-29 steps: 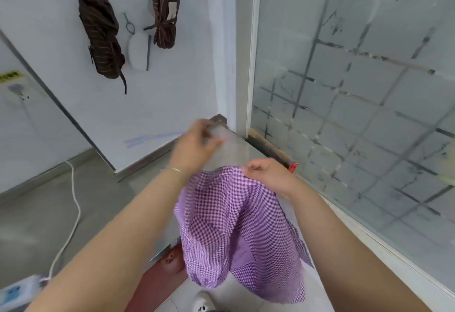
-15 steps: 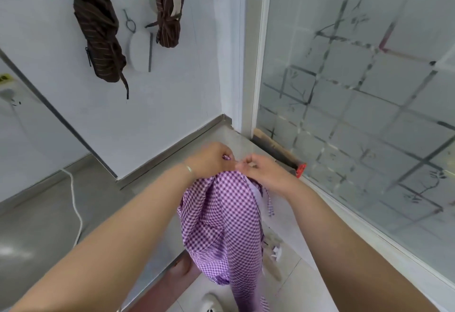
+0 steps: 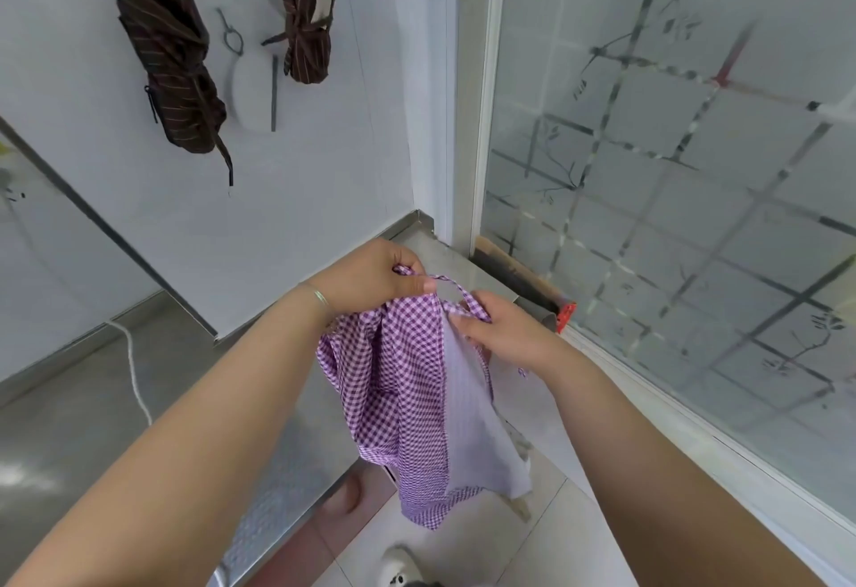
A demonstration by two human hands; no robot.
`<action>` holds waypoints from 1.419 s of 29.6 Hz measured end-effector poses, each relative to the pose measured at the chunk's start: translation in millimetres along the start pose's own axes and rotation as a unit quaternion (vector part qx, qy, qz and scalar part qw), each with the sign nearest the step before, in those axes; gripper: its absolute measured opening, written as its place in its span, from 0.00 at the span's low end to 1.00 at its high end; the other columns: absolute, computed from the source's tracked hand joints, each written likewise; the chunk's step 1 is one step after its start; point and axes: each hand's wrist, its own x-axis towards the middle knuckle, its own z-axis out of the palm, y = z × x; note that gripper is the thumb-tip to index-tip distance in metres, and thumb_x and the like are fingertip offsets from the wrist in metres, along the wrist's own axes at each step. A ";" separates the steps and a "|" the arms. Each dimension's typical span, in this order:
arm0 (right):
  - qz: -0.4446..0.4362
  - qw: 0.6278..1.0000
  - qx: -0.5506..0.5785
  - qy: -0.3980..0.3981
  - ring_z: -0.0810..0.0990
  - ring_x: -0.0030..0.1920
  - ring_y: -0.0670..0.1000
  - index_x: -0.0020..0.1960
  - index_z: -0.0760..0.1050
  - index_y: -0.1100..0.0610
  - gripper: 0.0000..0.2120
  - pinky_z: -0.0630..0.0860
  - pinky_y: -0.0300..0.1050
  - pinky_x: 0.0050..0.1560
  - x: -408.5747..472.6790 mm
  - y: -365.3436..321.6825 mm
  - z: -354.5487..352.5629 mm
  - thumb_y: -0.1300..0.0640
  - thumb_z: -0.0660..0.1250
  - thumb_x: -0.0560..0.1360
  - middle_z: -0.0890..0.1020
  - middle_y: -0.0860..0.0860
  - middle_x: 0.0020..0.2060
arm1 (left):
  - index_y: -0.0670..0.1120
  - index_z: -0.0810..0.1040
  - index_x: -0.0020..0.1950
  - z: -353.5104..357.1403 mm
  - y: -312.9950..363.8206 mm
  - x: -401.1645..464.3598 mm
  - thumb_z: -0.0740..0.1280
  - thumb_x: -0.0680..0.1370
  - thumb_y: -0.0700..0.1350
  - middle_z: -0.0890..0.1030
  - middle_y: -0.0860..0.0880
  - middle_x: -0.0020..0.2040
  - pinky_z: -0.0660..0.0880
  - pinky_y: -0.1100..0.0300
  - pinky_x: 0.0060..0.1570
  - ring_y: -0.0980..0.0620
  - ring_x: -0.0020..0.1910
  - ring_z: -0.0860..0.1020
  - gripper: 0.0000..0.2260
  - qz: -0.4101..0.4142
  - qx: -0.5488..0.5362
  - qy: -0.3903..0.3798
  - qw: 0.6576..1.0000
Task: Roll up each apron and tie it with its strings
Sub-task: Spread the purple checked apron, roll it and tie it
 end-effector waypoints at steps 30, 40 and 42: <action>-0.076 0.970 0.189 0.130 0.79 0.44 0.48 0.50 0.76 0.58 0.12 0.76 0.44 0.48 -64.8 17.2 12.7 0.49 0.66 0.77 0.80 0.51 0.43 | 0.57 0.81 0.37 43.9 80.9 -26.0 0.71 0.74 0.55 0.80 0.59 0.35 0.72 0.66 0.41 0.60 0.37 0.77 0.06 0.016 0.030 0.040 0.999; 0.011 0.998 0.023 0.060 0.68 0.33 0.51 0.38 0.68 0.58 0.14 0.62 0.44 0.35 -69.7 30.9 -16.1 0.52 0.58 0.79 0.68 0.53 0.31 | 0.49 0.84 0.44 50.1 94.2 -34.3 0.71 0.74 0.55 0.83 0.52 0.43 0.75 0.64 0.47 0.56 0.43 0.79 0.10 0.031 0.091 0.024 0.995; 0.036 0.999 0.019 0.024 0.69 0.36 0.52 0.40 0.70 0.58 0.13 0.62 0.44 0.36 -70.5 43.0 -23.3 0.50 0.58 0.78 0.70 0.54 0.34 | 0.50 0.83 0.45 47.6 94.5 -37.1 0.71 0.74 0.54 0.82 0.53 0.45 0.73 0.65 0.47 0.57 0.45 0.79 0.08 0.032 0.096 0.036 0.994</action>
